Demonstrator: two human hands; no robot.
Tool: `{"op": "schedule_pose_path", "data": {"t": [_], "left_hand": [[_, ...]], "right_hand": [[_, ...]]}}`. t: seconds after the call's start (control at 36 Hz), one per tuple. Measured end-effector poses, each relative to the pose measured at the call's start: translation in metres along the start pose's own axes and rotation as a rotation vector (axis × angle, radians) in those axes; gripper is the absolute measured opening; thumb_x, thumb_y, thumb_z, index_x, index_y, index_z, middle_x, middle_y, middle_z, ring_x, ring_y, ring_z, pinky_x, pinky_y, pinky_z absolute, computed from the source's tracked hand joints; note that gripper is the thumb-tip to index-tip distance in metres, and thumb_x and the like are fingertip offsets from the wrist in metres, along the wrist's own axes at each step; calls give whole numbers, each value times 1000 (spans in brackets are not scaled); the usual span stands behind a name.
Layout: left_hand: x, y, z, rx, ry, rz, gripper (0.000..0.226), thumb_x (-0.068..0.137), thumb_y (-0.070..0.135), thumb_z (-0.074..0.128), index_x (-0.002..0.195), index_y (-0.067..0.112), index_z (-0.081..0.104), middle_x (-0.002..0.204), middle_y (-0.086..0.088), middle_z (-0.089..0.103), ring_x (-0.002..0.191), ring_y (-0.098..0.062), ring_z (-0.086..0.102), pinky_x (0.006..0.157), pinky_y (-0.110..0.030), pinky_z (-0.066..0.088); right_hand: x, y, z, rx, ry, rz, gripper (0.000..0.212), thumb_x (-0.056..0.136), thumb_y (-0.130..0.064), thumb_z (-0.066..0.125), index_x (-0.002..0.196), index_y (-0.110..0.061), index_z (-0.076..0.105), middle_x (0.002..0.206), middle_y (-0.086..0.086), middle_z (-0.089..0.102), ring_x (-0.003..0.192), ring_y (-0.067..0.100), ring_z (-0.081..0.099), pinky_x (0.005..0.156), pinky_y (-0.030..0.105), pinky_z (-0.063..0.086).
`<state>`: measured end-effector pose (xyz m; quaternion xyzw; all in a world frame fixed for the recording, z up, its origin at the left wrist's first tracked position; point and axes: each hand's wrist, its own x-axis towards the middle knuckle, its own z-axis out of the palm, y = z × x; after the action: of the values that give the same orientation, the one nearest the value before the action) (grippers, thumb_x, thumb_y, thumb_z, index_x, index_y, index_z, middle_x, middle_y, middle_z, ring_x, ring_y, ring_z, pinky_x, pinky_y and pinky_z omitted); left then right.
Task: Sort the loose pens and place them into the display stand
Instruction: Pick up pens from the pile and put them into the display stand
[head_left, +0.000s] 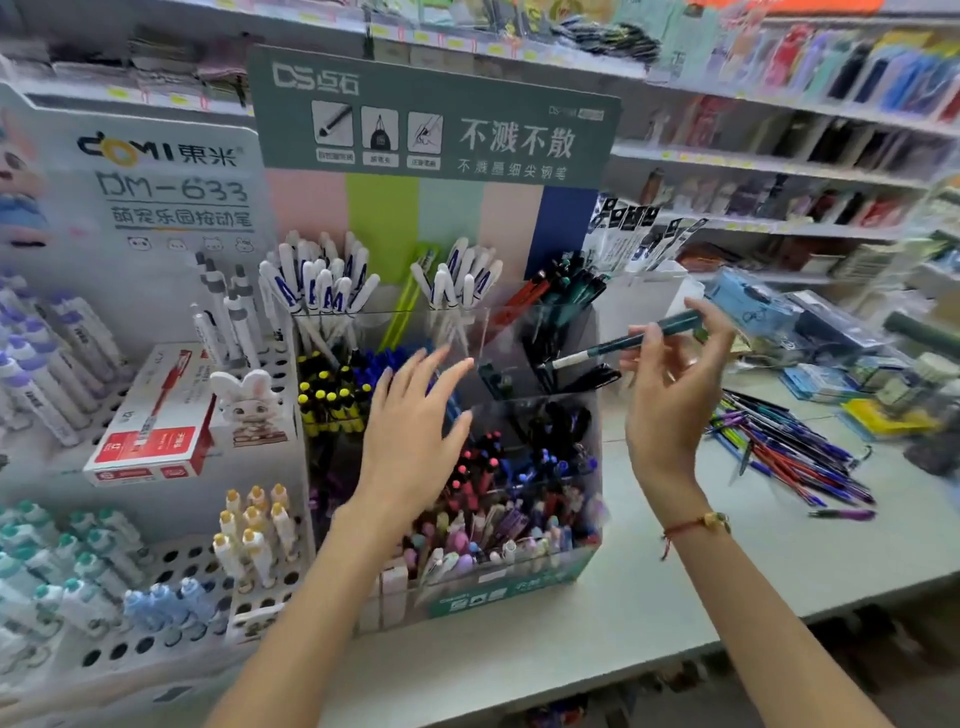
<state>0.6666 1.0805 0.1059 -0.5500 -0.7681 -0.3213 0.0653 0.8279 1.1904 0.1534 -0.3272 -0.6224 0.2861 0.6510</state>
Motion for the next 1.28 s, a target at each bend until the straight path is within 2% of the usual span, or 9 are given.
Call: {"op": "schedule_pose_path", "data": {"t": [0.22, 0.42, 0.5, 0.56, 0.61, 0.69, 1.0, 1.14, 1.28], "left_hand": [[6, -25, 22, 256, 23, 122, 49, 75, 21, 77, 121, 11, 63, 140, -7, 49, 136, -26, 26, 108, -51, 32], [6, -26, 22, 272, 35, 141, 42, 70, 21, 80, 110, 13, 69, 137, -8, 52, 135, -27, 26, 105, -52, 35], [5, -24, 22, 272, 39, 139, 42, 70, 20, 80, 110, 13, 68, 137, -8, 52, 135, -27, 28, 105, -52, 36], [5, -23, 20, 267, 31, 128, 46, 70, 20, 80, 113, 13, 67, 137, -8, 51, 135, -27, 28, 106, -51, 36], [5, -22, 17, 255, 22, 122, 51, 72, 20, 78, 121, 15, 63, 138, -6, 51, 136, -25, 28, 107, -49, 35], [5, -21, 13, 217, 1, 116, 56, 79, 20, 73, 132, 20, 54, 143, -2, 47, 139, -25, 29, 110, -45, 31], [-9, 18, 12, 66, 129, 273, 43, 86, 11, 65, 127, 17, 59, 131, 1, 57, 122, -22, 49, 100, -40, 42], [-2, 78, 39, -45, -133, 277, 30, 91, 23, 60, 120, 26, 61, 117, 12, 63, 99, -12, 63, 70, -31, 55], [15, 136, 94, -56, -456, 269, 31, 97, 37, 44, 127, 36, 51, 122, 18, 58, 106, -6, 57, 84, -29, 46]], "right_hand": [[11, 9, 30, -265, -187, -294, 33, 99, -18, 50, 129, -21, 37, 76, -17, 55, 68, 10, 68, 57, 18, 54], [2, 11, 32, -429, -235, -510, 33, 98, -23, 50, 128, -22, 36, 73, 3, 61, 55, 13, 55, 44, 23, 44], [-7, 28, 36, -599, -413, -533, 31, 97, -18, 52, 128, -18, 49, 79, 2, 62, 65, 13, 55, 55, 22, 44], [-14, 43, 38, -708, -587, -560, 36, 93, -10, 57, 129, -15, 55, 100, 6, 68, 100, 25, 61, 85, 35, 49], [-21, 51, 37, -836, -810, -485, 58, 92, -10, 56, 146, -18, 35, 126, 8, 61, 135, 30, 38, 109, 44, 31], [-22, 49, 31, -829, -900, -402, 67, 95, -16, 51, 153, -24, 17, 144, 3, 46, 144, 23, 21, 117, 43, 14], [5, 47, -71, -630, -857, -105, 24, 95, -19, 55, 116, -27, 64, 112, -7, 61, 99, 12, 58, 83, 37, 49], [22, 83, -119, -800, -1012, 190, 20, 96, -27, 53, 112, -32, 65, 96, -10, 65, 90, 9, 61, 79, 30, 50], [41, 151, -179, -907, -1031, 386, 17, 97, -32, 52, 109, -37, 63, 96, -13, 62, 87, 7, 60, 76, 29, 48]]}}
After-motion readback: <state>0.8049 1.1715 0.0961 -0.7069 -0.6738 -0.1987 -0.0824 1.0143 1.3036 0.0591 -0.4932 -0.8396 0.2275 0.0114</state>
